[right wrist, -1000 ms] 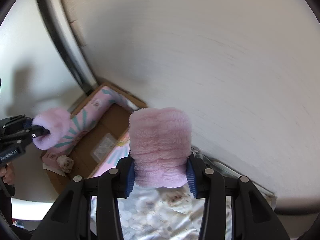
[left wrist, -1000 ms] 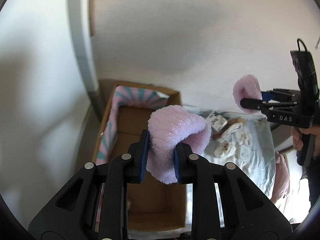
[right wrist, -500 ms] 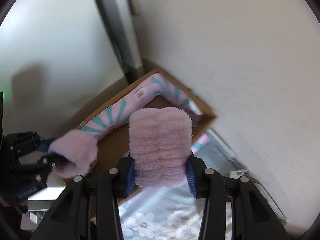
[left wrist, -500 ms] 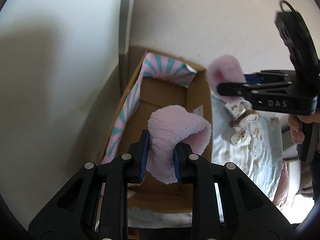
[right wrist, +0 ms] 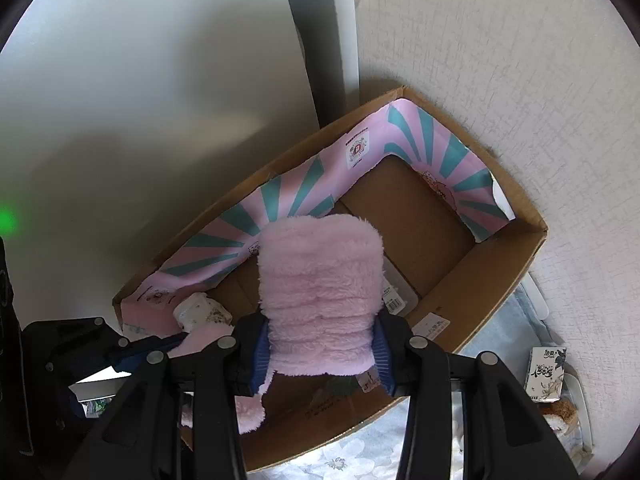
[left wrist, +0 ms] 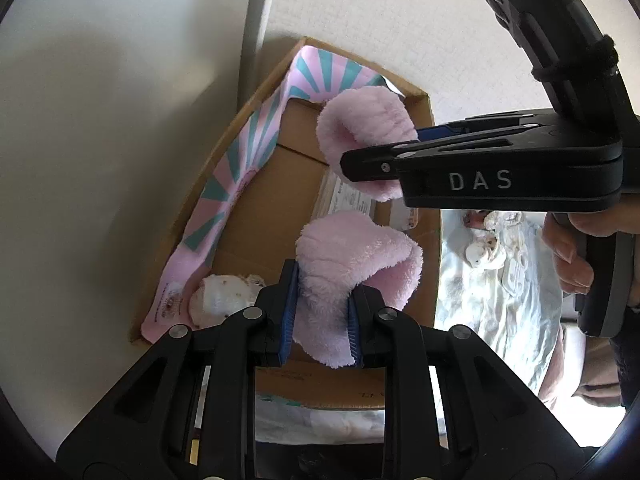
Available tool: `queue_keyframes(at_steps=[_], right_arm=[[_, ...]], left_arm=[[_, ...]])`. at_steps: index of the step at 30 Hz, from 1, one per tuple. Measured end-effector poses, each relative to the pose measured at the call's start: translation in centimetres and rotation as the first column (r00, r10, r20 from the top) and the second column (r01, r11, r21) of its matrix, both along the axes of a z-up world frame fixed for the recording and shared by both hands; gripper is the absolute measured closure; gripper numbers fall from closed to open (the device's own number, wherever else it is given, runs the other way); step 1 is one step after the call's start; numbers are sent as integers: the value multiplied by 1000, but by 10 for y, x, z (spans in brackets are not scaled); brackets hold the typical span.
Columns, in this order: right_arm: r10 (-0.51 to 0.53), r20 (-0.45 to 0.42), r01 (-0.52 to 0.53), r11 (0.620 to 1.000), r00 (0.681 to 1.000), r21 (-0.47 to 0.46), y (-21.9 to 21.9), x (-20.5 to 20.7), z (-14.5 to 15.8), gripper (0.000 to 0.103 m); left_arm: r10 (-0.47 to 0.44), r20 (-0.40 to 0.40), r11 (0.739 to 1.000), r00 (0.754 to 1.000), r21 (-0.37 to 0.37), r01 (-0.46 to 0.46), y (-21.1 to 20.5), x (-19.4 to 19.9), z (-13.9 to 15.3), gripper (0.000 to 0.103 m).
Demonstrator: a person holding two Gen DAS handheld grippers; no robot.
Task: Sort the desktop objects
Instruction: 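Open both tools to drop the pink socks into the cardboard box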
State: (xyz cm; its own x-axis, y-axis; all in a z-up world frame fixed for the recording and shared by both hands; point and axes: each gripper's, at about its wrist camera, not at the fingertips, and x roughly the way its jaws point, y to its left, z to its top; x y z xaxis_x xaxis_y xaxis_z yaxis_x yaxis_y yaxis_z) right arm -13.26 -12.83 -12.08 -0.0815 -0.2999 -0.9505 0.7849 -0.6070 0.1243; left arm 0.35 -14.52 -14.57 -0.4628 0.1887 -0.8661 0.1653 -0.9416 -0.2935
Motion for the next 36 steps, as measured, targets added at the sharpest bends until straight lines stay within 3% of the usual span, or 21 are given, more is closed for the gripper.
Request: queue_keyframes(at_steps=[24,27,28,29,30,31,32,33,36], right_arm=[[-5,-17,5,1000,1000,22,5,2,5,63],[8,-21,-6,997,1000,77,-1,1,0,55],[13,-26,-10,996,1000,93,-3,2,-2,46],[14,-37,-11,996,999,92,-3,2,-2,31],[15,-49,-11,996,999,86,-3,2,-1,23],[12,-72,-7,997,997,70,-2,3,1,19],[11,-83,-5,998,996,61,-1,3,3,19],[8,-93,-3,999,996,52,-1,4,4,19],[0,-96,5,999,995,51,1,3,5,19]], left_arm=[[-23,8,1000,1000,-4,23,5,3,-4,84],[1,54,1000,999,-11,0,4,-1,-9,82],[10,76,1000,997,-12,-9,3,-3,-11,82],[18,100,1000,995,-22,-16,2,-4,-15,79],[17,100,999,995,-32,-14,2,-4,-15,76],[17,98,999,995,-40,-13,2,-3,-15,60],[16,98,999,995,-46,-12,2,-3,-15,12],[17,96,999,995,-50,-12,1,-3,-15,2],[14,59,999,998,-53,-11,-1,-3,-6,0]])
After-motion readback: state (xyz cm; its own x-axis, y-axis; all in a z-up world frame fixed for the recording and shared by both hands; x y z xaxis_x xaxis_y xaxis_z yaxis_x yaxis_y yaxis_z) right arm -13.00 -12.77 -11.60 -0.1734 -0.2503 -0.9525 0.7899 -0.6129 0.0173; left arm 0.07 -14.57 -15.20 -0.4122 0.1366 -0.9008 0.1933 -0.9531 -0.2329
